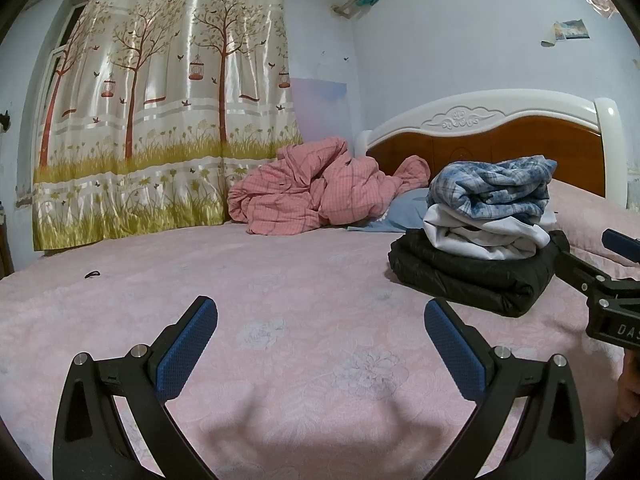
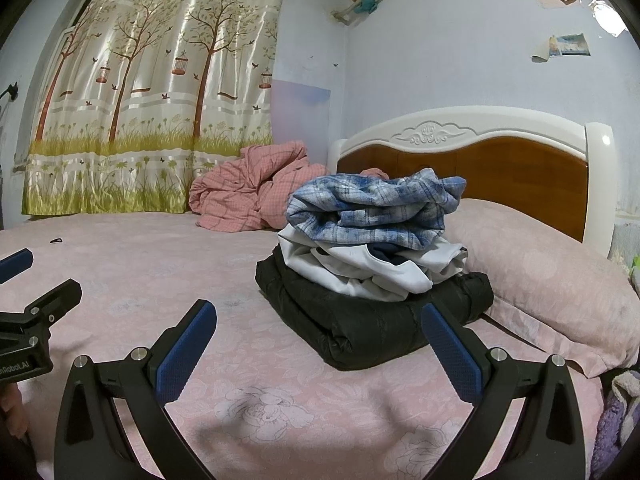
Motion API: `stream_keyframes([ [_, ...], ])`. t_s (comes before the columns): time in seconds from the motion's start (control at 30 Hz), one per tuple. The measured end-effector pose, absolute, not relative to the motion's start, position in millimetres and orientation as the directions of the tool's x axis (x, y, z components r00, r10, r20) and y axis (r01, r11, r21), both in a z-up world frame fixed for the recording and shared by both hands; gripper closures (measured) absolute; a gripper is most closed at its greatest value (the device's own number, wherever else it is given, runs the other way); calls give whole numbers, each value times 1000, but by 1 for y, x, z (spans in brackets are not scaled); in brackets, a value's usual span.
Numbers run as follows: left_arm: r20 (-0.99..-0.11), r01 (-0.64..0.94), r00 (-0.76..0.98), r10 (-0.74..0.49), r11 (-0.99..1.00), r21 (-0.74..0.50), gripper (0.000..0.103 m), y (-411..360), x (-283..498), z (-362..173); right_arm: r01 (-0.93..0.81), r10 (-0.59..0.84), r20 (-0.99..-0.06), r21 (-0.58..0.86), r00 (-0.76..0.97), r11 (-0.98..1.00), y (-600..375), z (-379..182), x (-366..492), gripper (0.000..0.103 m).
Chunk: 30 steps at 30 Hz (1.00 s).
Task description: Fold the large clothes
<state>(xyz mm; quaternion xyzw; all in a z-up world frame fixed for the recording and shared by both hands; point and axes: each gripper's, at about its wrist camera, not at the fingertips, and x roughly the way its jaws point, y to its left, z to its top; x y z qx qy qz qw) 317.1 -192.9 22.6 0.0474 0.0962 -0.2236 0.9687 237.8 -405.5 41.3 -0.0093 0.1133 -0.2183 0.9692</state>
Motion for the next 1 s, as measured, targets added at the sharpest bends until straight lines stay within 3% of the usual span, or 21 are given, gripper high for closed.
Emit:
stream_keyframes([
  [1.0, -212, 459, 872, -441, 887, 43, 0, -188, 316, 23, 418, -424, -213, -74, 880, 905, -409, 41, 238, 0],
])
